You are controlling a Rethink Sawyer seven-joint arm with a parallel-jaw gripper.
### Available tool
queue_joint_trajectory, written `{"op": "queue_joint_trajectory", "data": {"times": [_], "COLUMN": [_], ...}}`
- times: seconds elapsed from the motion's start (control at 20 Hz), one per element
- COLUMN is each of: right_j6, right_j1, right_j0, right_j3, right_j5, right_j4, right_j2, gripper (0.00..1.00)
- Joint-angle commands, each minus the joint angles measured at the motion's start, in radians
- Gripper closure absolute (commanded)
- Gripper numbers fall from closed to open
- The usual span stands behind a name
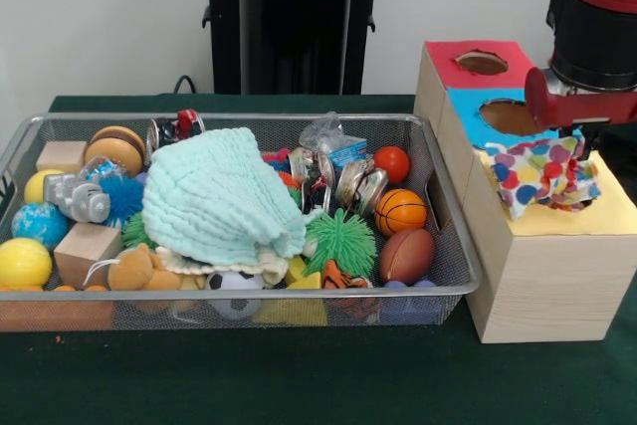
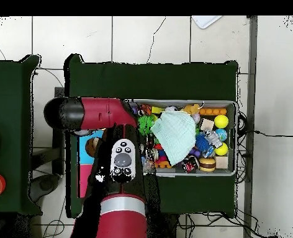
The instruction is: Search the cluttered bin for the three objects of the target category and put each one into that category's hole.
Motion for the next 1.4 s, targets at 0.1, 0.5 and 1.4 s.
{"op": "queue_joint_trajectory", "data": {"times": [0.1,0.5,1.4], "right_j6": [0.150,0.173,0.124], "right_j1": [0.275,0.334,0.135], "right_j0": [-0.004,0.017,0.028], "right_j3": [-0.006,-0.050,0.014], "right_j5": [-0.166,-0.268,-0.013], "right_j4": [-0.095,-0.087,-0.034], "right_j2": [-0.006,-0.040,-0.061], "gripper": [1.00,1.00,0.00]}}
